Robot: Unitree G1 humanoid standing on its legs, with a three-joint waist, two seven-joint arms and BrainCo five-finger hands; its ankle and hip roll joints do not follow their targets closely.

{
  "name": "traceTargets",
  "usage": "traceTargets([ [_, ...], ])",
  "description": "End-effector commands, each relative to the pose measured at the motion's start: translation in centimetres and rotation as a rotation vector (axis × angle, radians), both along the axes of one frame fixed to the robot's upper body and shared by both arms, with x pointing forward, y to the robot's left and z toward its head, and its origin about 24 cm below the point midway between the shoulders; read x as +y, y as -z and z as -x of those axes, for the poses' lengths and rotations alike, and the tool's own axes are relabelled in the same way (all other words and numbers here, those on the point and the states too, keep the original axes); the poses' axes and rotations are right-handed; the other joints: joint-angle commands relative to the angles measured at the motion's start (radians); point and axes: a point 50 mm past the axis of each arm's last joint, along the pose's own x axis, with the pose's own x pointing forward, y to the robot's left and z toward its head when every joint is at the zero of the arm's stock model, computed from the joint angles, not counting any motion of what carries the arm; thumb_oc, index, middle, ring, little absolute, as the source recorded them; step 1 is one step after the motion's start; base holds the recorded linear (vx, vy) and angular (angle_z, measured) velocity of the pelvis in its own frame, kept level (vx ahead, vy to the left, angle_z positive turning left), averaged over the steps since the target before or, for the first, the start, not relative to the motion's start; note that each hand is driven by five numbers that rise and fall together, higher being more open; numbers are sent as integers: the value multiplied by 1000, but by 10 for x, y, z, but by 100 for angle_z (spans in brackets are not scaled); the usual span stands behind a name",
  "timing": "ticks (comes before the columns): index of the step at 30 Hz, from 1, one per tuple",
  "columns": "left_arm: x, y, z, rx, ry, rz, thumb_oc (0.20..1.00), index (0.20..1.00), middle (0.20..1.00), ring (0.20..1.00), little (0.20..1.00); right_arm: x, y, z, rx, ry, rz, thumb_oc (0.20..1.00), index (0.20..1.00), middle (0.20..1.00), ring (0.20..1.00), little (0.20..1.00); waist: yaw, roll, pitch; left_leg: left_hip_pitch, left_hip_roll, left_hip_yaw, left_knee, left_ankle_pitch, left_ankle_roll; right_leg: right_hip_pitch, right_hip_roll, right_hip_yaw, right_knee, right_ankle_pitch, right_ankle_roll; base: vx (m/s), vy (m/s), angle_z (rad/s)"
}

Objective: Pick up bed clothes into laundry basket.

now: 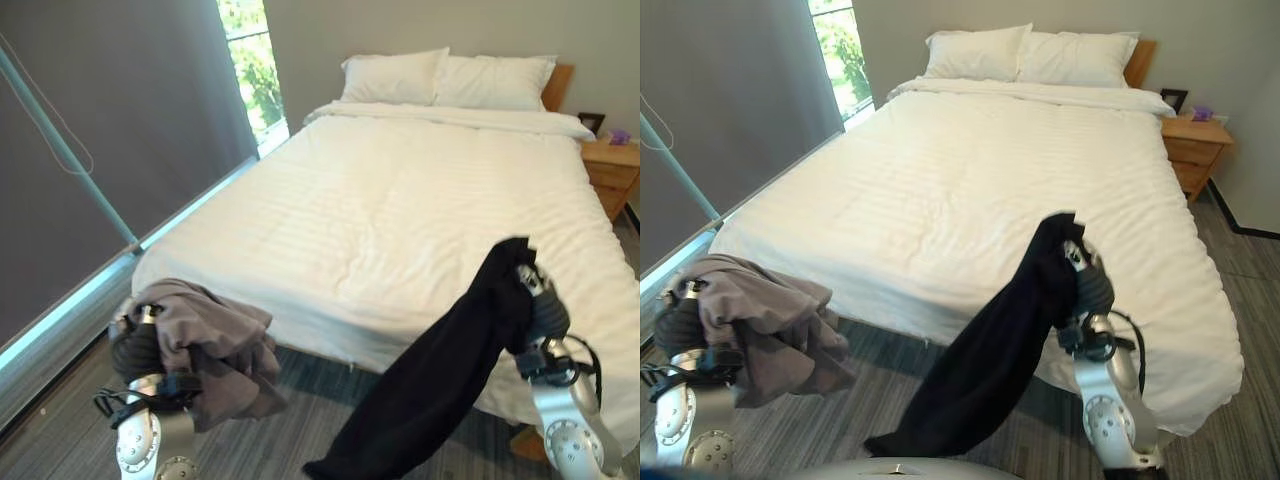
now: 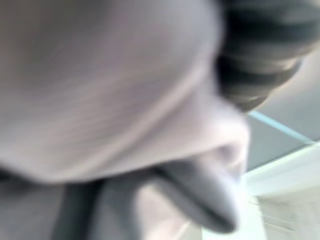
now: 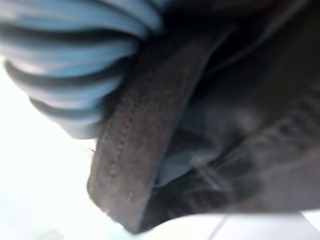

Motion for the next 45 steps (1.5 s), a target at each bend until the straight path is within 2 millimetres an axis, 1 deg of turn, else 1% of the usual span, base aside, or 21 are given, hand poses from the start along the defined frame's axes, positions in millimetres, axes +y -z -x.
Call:
traceTargets([
  [1,-4,-21,-10,-116,99,-16,200,200,200,200,200,23,-32,-15,-196,-105,-72,200,200,200,200,200,0,-61,8,24,-17,-10,12,-60,13,91,-50,-31,7,-49,24,0,0,0],
  [4,-16,-17,-18,-100,171,1,200,200,200,200,200,27,-32,-17,-202,-124,-75,200,200,200,200,200,-2,-63,15,17,-16,-10,12,-56,14,83,-48,-29,7,-47,25,0,0,0],
  [7,-30,-14,-28,-92,261,-4,200,200,200,200,200,23,-36,-23,-223,-83,19,200,200,200,200,200,-13,-66,18,8,-16,-9,12,-54,14,76,-46,-27,6,-45,25,0,0,0],
  [17,-37,-13,-38,-72,302,-57,200,200,200,200,200,16,-40,-25,-239,19,93,200,200,200,200,200,-36,-60,27,-12,-17,-20,12,-50,11,60,-48,-22,8,-42,24,-2,-1,1],
  [18,-17,10,-37,121,168,-269,200,200,200,200,200,-22,-5,-33,-52,94,389,200,200,200,200,200,-136,-89,72,39,-14,130,13,-116,48,-66,15,69,80,-45,-2,0,0,0],
  [29,-21,4,-42,95,178,-286,200,200,200,200,200,-25,-7,-33,-58,147,403,200,200,200,200,200,-144,-82,66,44,-4,148,12,-117,36,-63,18,63,70,-43,1,14,-11,-11],
  [31,-24,-1,-52,75,200,-305,200,200,200,200,200,-42,-14,-25,-73,235,423,200,200,200,200,200,-178,-82,71,55,8,166,12,-120,33,-77,27,88,86,-50,0,32,-59,-11],
  [32,-24,-1,-52,74,201,-305,200,200,200,200,200,-42,-14,-25,-72,237,423,200,200,200,200,200,-174,-81,72,56,9,168,12,-121,33,-78,28,90,88,-51,-1,33,-76,-17],
  [33,-25,-7,-59,54,211,-317,200,200,200,200,200,-55,-15,-18,-58,288,461,200,200,200,200,200,-204,-82,74,68,21,186,15,-126,29,-89,37,118,102,-59,-5,23,-52,-22],
  [34,-25,-7,-59,53,212,-317,200,200,200,200,200,-55,-15,-18,-58,290,461,200,200,200,200,200,-201,-81,76,69,21,189,15,-127,29,-90,38,120,104,-60,-5,72,-161,-38],
  [35,-29,-16,-66,10,233,-326,200,200,200,200,200,-73,-13,-7,-33,368,470,200,200,200,200,200,-240,-94,90,61,44,214,121,-161,13,-87,48,167,117,-75,-18,36,-113,-44],
  [36,-29,-16,-67,8,234,-327,200,200,200,200,200,-73,-13,-7,-34,369,469,200,200,200,200,200,-238,-95,90,53,44,215,128,-162,13,-92,49,168,116,-71,-19,33,-219,-53],
  [37,-36,-30,-76,-73,265,-296,200,200,200,200,200,-88,-17,1,-44,445,462,200,200,200,200,200,-265,-113,118,-27,75,225,341,-132,-15,-77,55,199,118,-79,-42,-33,-114,-45],
  [38,-36,-30,-77,-75,266,-296,200,200,200,200,200,-88,-18,1,-46,447,461,200,200,200,200,200,-265,-113,117,-38,77,224,350,-131,-16,-83,56,199,117,-74,-43,-32,-103,-49],
  [39,-38,-39,-82,-119,260,-290,200,200,200,200,200,-90,-20,-1,-57,470,468,200,200,200,200,200,-261,-113,135,-70,57,172,411,-109,-23,-89,66,229,129,-77,-53,-8,46,-62],
  [40,-42,-50,-88,-178,232,-277,200,200,200,200,200,-92,-29,-7,-101,513,443,200,200,200,200,200,-249,-114,138,-102,-14,41,374,-145,-16,-112,77,306,123,-66,-52,-2,50,-75],
  [41,-42,-51,-88,-179,232,-277,200,200,200,200,200,-92,-29,-7,-102,514,442,200,200,200,200,200,-248,-116,137,-104,-15,43,370,-138,-16,-116,75,309,122,-62,-51,111,72,-148],
  [42,-36,-58,-83,-210,192,-288,200,200,200,200,200,-89,-31,-11,-125,516,412,200,200,200,200,200,-228,-117,127,-110,-70,-113,301,-171,-1,-130,93,417,110,-30,-30,202,68,-209],
  [43,-30,-59,-78,-210,165,-311,200,200,200,200,200,-88,-29,-11,-121,512,416,200,200,200,200,200,-210,-108,119,-109,-102,-239,268,-175,8,-131,116,483,104,-25,-24,199,66,-228],
  [44,-30,-59,-78,-210,165,-311,200,200,200,200,200,-88,-29,-11,-121,511,416,200,200,200,200,200,-208,-110,117,-110,-102,-237,262,-167,7,-135,115,487,104,-20,-23,154,74,-231],
  [45,-21,-60,-72,-203,136,-346,200,200,200,200,200,-86,-28,-13,-121,489,416,200,200,200,200,200,-204,-104,107,-89,-150,-388,256,-187,19,-143,152,601,94,-14,-17,47,92,-209],
])
